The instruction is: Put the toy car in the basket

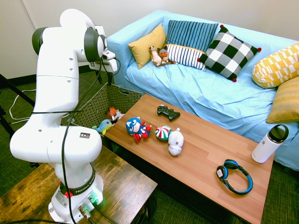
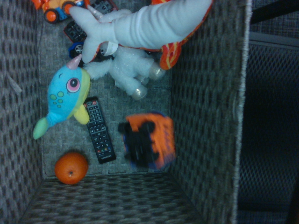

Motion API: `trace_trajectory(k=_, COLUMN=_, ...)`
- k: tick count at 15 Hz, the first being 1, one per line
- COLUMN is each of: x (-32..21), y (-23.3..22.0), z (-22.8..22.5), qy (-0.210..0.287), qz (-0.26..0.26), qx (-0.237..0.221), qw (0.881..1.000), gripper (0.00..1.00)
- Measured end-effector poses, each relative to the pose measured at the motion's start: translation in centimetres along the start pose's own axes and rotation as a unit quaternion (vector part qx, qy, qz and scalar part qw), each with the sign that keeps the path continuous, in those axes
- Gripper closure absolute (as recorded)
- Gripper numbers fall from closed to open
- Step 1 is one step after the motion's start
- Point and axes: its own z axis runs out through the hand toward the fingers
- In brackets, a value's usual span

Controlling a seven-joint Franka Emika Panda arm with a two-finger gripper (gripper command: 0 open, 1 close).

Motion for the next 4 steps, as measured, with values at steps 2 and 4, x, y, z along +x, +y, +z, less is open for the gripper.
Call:
trace_trajectory(k=2, x=5.2, y=3.9, z=-2.0, qy=-0.005, qz=0.019, qx=0.022, qw=1.0, gripper=0.0)
trace_trajectory(k=4, x=11.6, y=9.0, z=-3.3, qy=-0.014, qz=0.04, qx=0.052, qw=0.998, gripper=0.0)
